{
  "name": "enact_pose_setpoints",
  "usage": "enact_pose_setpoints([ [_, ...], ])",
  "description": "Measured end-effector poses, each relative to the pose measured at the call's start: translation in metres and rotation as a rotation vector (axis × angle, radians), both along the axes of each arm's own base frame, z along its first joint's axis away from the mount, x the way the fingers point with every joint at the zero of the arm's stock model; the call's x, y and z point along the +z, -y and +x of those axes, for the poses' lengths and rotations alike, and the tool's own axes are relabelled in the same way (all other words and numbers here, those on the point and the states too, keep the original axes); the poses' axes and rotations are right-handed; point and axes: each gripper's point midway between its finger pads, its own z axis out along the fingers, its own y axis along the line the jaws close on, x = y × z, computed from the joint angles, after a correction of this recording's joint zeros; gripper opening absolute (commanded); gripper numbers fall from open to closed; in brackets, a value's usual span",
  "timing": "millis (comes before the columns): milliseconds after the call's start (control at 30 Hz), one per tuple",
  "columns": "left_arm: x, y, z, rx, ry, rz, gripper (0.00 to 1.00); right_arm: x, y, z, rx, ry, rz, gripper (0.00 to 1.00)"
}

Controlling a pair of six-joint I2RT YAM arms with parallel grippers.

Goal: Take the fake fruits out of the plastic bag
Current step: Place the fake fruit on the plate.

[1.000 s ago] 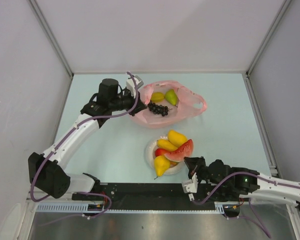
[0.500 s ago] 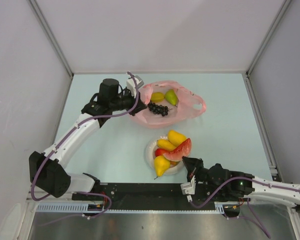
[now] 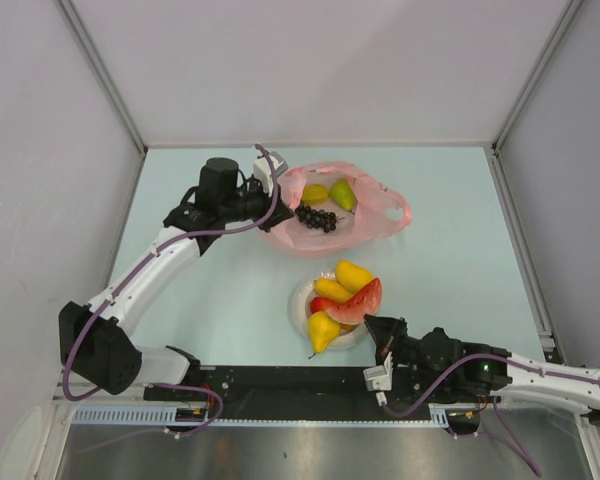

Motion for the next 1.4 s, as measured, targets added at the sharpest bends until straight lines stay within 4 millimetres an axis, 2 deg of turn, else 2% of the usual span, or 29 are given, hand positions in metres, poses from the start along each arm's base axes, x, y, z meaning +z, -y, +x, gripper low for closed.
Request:
enact_pose_setpoints([
  [367, -0.005, -0.001, -0.001, 0.002, -0.009, 0.005, 0.00, -0.002, -0.001, -0.001, 0.001, -0.011, 0.003, 0.00],
  [633, -0.006, -0.001, -0.001, 0.003, -0.011, 0.005, 0.00, -0.028, -0.001, -0.004, 0.013, -0.051, -0.111, 0.05],
  [733, -0.006, -0.001, 0.000, 0.004, -0.011, 0.004, 0.00, -0.038, 0.000, -0.005, 0.011, -0.072, -0.155, 0.13],
  [767, -0.006, -0.001, 0.000, 0.005, -0.011, 0.003, 0.00, -0.040, 0.000, -0.005, 0.011, -0.074, -0.162, 0.22],
  [867, -0.006, -0.001, 0.000, 0.008, -0.012, -0.001, 0.00, -0.042, 0.001, -0.005, 0.009, -0.082, -0.168, 0.36],
  [967, -0.007, -0.002, 0.000, 0.010, -0.016, -0.001, 0.00, -0.043, 0.001, -0.006, 0.005, -0.092, -0.168, 0.48],
  [1067, -0.008, -0.002, 0.000, 0.012, -0.020, -0.002, 0.00, -0.040, 0.001, -0.006, 0.003, -0.094, -0.152, 0.57],
  [1233, -0.007, -0.001, 0.001, 0.012, -0.017, -0.009, 0.00, -0.024, 0.002, -0.006, 0.008, -0.081, -0.086, 0.57],
  [1333, -0.006, -0.001, 0.001, 0.012, -0.014, -0.011, 0.00, -0.024, 0.010, -0.008, 0.006, -0.088, -0.115, 0.59],
  [1400, -0.006, -0.001, 0.001, 0.012, -0.014, -0.011, 0.00, -0.027, 0.017, -0.009, 0.000, -0.097, -0.144, 0.64],
])
